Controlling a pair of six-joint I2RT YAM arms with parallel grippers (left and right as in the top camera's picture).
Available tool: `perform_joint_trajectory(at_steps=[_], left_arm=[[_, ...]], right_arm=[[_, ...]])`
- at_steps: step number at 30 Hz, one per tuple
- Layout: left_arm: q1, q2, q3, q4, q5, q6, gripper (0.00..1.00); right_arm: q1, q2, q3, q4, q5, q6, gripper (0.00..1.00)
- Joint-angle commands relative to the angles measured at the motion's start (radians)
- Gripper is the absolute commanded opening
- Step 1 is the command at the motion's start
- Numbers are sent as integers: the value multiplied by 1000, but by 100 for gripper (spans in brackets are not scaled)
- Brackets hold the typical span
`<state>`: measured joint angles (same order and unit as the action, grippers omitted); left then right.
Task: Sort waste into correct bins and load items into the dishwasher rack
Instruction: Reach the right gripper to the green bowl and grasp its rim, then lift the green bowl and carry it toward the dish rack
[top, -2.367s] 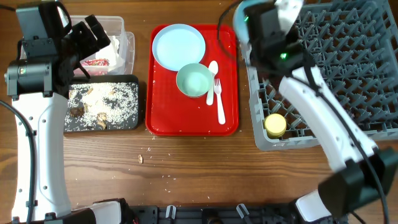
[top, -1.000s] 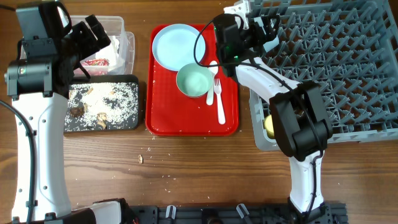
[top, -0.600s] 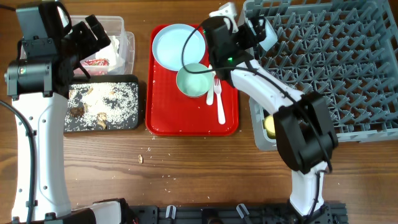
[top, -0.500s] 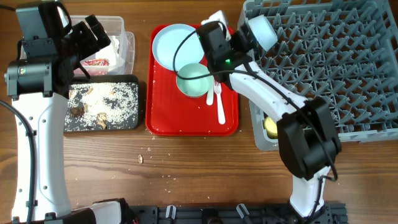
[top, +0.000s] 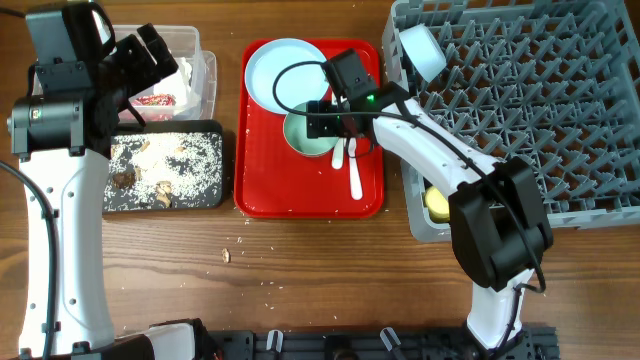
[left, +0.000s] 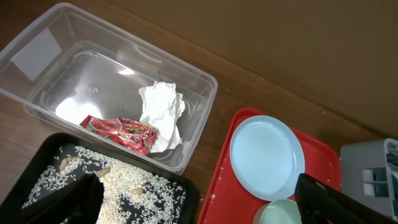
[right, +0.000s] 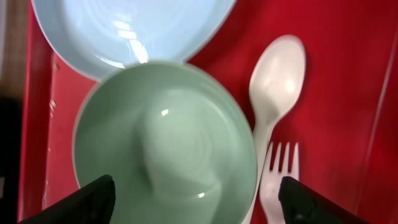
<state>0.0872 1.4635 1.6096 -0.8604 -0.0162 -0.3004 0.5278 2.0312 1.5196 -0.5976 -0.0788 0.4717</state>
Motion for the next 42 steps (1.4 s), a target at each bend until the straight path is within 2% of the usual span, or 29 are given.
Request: perform_joint_trajectory(at_steps=[1, 7, 8, 14, 18, 20, 25, 29, 33, 37, 39, 42], left_arm=[[5, 6, 8, 2, 8, 8, 100], [5, 6, 8, 2, 8, 8, 100], [5, 6, 8, 2, 8, 8, 100], [5, 6, 8, 2, 8, 8, 100], [5, 6, 8, 2, 8, 8, 100], [5, 6, 8, 2, 8, 9, 100], [5, 6, 8, 2, 8, 8, 100], [5, 6, 8, 2, 8, 8, 100], [5, 6, 8, 2, 8, 8, 100], [5, 6, 8, 3, 8, 8, 100], [5, 6, 8, 2, 8, 8, 100], [5, 6, 8, 3, 8, 8, 100]], right_arm=[[3, -24, -69, -5, -42, 133, 74], [3, -25, -121, 13, -34, 187, 57], [3, -25, -121, 21, -34, 186, 50], [3, -25, -121, 47, -34, 183, 27], [3, -25, -121, 47, -34, 183, 18], [3, -25, -121, 47, -34, 180, 4], [1, -55, -87, 19, -35, 82, 4], [-11, -167, -13, -49, -2, -53, 4], [-56, -342, 23, -116, 228, -52, 4], [-123, -494, 23, -161, 566, -27, 4], [-156, -540, 23, -204, 727, 18, 4], [-187, -547, 19, -275, 834, 59, 4]])
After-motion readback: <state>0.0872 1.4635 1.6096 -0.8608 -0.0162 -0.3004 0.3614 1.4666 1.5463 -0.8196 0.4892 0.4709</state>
